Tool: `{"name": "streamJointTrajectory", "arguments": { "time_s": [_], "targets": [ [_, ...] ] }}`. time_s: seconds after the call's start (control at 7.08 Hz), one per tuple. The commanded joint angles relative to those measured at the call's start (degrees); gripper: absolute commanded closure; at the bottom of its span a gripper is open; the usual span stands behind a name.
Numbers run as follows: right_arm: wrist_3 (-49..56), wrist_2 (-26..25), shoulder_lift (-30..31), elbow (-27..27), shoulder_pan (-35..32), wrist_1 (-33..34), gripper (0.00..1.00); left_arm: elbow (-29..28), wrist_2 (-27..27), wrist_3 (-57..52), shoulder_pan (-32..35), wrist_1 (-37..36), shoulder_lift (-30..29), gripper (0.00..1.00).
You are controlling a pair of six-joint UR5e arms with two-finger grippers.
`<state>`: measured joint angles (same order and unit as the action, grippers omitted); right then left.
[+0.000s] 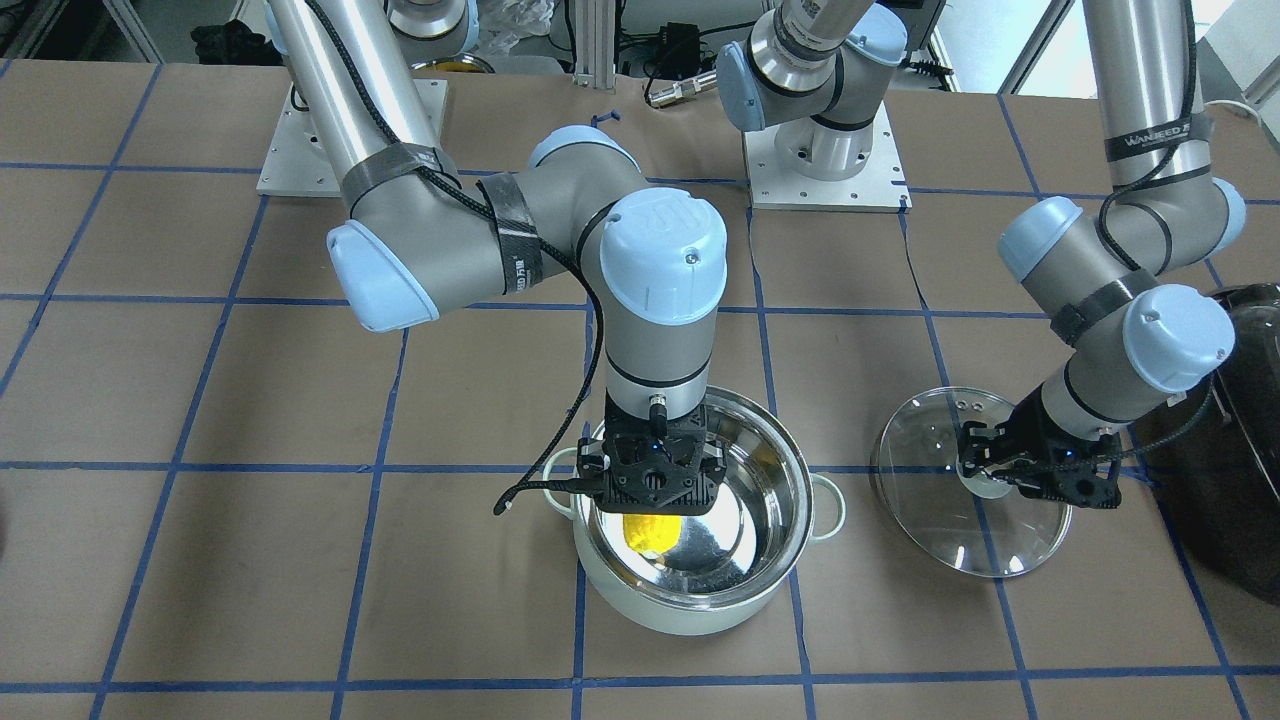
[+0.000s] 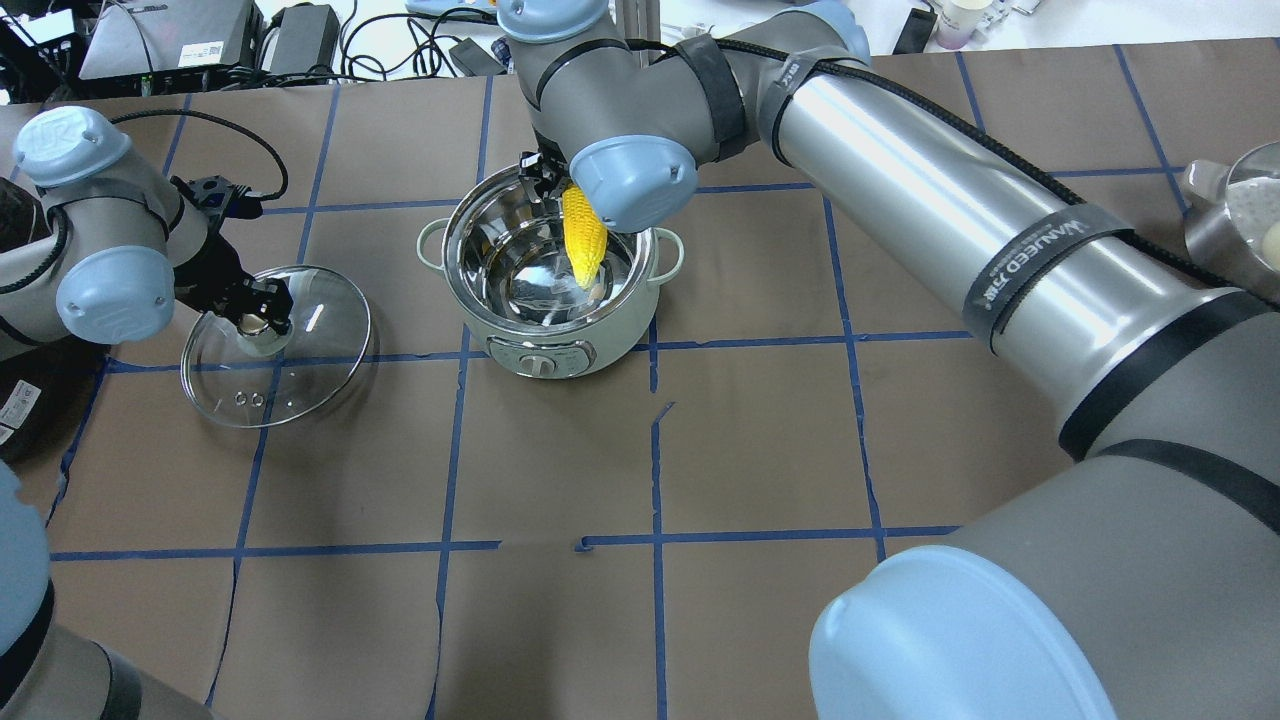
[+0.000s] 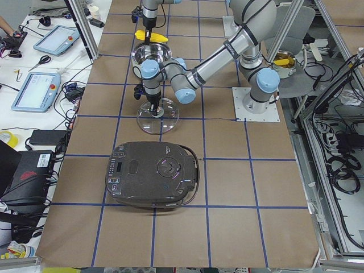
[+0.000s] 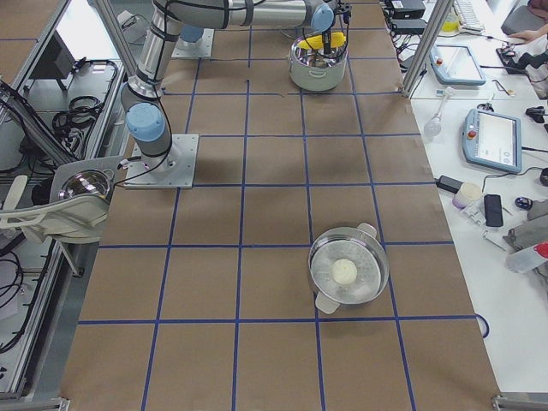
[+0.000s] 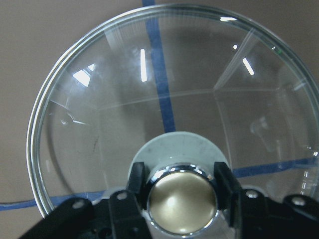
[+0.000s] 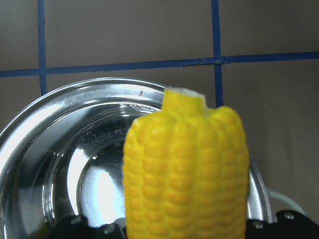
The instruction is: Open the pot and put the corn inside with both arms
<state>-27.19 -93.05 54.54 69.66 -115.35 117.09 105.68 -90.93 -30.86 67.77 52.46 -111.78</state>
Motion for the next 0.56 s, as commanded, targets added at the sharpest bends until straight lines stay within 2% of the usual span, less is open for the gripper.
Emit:
{"name": "streamJointTrajectory", "arguments": {
  "time_s": [0.0, 0.14, 0.28, 0.42],
  "targets": [
    [0.6, 0.2, -1.9, -0.1, -0.8, 3.1, 0.80, 0.8, 0.7, -0.4, 0.0, -0.2, 0.2, 1.00],
    [0.6, 0.2, -1.9, 0.0, -0.9, 3.1, 0.37, 0.8, 0.6, -0.9, -0.1, -0.2, 0.2, 0.86],
    [0.5, 0.2, -2.0, 0.0, -0.9, 3.1, 0.04, 0.8, 0.5, -1.2, -0.1, 0.0, 0.2, 0.15],
    [-0.1, 0.3, -1.8, 0.0, -0.9, 3.1, 0.00, 0.8, 0.1, -1.3, -0.1, 0.0, 0.2, 0.00]
  ]
}}
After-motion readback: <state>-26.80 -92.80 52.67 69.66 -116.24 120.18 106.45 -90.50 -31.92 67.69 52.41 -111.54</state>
